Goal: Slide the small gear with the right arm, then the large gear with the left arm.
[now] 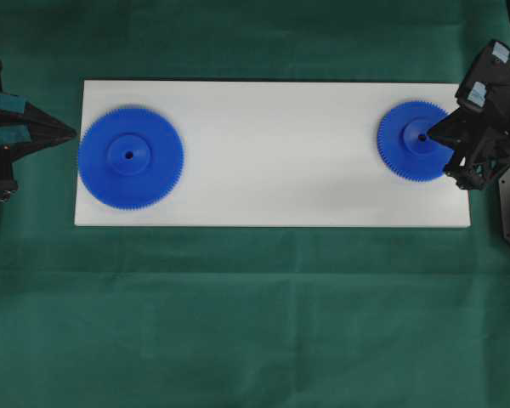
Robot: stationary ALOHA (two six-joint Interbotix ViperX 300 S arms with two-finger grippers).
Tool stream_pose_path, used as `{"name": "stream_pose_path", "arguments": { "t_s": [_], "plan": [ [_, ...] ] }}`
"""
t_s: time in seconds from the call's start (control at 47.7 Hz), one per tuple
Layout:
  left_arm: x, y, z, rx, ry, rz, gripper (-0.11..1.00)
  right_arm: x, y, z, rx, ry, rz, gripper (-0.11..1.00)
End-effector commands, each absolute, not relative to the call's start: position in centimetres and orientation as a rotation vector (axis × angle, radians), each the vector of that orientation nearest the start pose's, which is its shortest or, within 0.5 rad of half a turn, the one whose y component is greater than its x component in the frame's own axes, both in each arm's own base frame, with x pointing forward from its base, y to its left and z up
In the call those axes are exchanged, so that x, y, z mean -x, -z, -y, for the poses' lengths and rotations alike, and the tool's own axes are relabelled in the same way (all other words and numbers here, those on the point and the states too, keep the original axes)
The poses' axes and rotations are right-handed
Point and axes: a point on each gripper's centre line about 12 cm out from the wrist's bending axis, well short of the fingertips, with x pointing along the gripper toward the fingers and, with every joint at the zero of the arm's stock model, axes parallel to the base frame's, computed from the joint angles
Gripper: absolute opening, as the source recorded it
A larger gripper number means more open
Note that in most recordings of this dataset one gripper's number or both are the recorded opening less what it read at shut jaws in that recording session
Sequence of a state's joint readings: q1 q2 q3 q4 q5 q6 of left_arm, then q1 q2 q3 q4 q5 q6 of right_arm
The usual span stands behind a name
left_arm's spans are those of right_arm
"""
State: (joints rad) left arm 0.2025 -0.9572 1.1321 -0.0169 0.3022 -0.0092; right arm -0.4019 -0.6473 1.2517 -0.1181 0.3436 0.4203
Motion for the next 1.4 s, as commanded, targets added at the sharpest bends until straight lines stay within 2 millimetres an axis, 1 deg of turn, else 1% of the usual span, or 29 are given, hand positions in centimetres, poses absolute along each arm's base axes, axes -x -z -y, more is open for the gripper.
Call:
{"name": "stream_pose_path", "arguments": {
  "t_s": [0.0, 0.65, 1.132, 1.384],
  "plan": [
    [-18.9, -24.7, -3.8, 0.073, -0.201, -0.459, 0.00, -17.0, -13.8, 7.8, -0.447, 0.548, -0.845, 0.50],
    [-18.8, -24.6, -3.9, 0.075, -0.203, -0.462, 0.00, -17.5, -12.8, 7.9, -0.442, 0.536, -0.831, 0.50],
    [-18.8, -24.6, -3.8, 0.076, -0.202, -0.460, 0.00, -17.4, -11.7, 7.9, -0.453, 0.544, -0.887, 0.50],
    [-18.8, -24.5, -3.8, 0.077, -0.202, -0.463, 0.00, -17.2, -10.8, 7.9, -0.464, 0.551, -0.938, 0.50]
  ]
}}
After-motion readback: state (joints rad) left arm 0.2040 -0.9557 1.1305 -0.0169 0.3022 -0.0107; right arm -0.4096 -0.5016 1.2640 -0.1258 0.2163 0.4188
